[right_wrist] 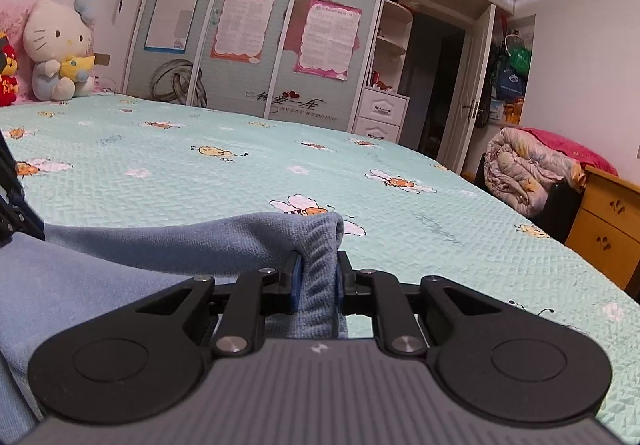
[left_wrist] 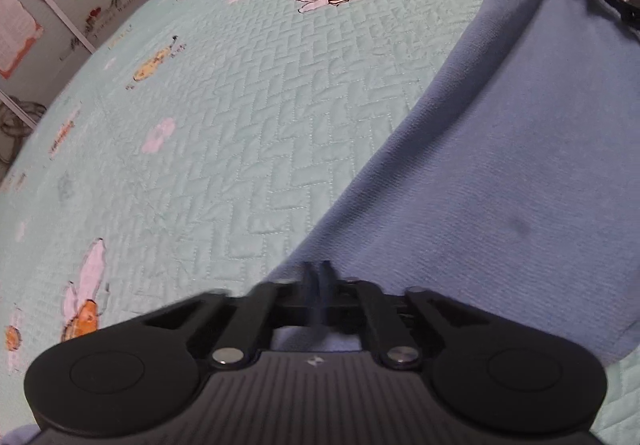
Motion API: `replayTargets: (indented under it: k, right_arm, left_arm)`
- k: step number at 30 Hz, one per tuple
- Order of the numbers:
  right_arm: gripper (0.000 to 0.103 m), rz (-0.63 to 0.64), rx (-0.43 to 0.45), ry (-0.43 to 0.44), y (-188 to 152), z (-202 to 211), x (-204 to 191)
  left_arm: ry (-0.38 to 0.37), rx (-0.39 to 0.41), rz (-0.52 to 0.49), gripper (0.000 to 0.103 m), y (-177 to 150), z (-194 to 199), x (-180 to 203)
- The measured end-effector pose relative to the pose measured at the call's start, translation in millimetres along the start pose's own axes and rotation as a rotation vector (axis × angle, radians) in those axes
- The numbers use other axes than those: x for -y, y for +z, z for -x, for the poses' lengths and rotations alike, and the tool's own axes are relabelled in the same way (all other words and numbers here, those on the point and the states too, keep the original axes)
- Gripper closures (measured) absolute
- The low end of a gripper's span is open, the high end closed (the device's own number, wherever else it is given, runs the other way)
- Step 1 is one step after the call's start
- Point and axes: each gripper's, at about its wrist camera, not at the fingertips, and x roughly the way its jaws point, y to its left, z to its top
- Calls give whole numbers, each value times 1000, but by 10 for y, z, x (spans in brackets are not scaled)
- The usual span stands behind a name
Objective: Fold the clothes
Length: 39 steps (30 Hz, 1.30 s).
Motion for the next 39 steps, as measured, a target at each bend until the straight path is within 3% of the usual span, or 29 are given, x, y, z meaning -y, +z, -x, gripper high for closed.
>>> replayTargets:
  k: [5, 9, 13, 15, 16, 18, 22, 26, 27, 29, 31, 32, 33, 34, 39]
  right_arm:
    - [87, 20, 20, 14, 156, -89, 13]
    - [87, 25, 41, 36, 355, -258, 32]
    - [87, 24, 50, 44, 462, -382, 15]
    - [86, 9, 61, 42, 442, -321, 19]
    - [86, 2, 66, 41, 432, -291, 21]
    - [86, -13, 75, 40, 409, -227, 31]
    - [86, -31, 53, 42, 330, -120, 86]
    - [86, -42, 43, 56, 291, -49, 102]
    - [86, -44, 48, 57, 291, -25, 101]
    - [86, -47, 57, 59, 292, 22, 99]
    - [86, -50, 65, 61, 292, 66, 96]
    - [86, -49, 63, 63, 288, 72, 93]
    - [86, -46, 59, 63, 280, 69, 91]
    - [86, -43, 53, 65, 270, 57, 98]
    - [86, -56, 33, 70, 325, -63, 167]
  left_arm:
    - [73, 94, 128, 103, 108, 230, -271]
    - [112, 133, 161, 103, 248, 320, -518]
    - [-35, 126, 215, 100, 225, 243, -680]
    - [-112, 133, 230, 93, 162, 188, -698]
    - [-135, 135, 225, 92, 129, 156, -669]
    - [-180, 141, 211, 75, 68, 99, -597]
    - [-269, 170, 200, 68, 19, 55, -491]
    - [-320, 213, 192, 53, 64, -1, -509]
    - [-343, 216, 185, 48, 86, -31, -524]
    - [-381, 199, 171, 46, 152, -115, -535]
    - [-397, 181, 159, 46, 205, -168, -510]
    - [-403, 173, 153, 51, 230, -189, -493]
    - [-408, 165, 146, 80, 254, -210, -476]
    - [-412, 158, 146, 101, 269, -219, -459]
    - [-253, 241, 129, 100, 282, 93, -390]
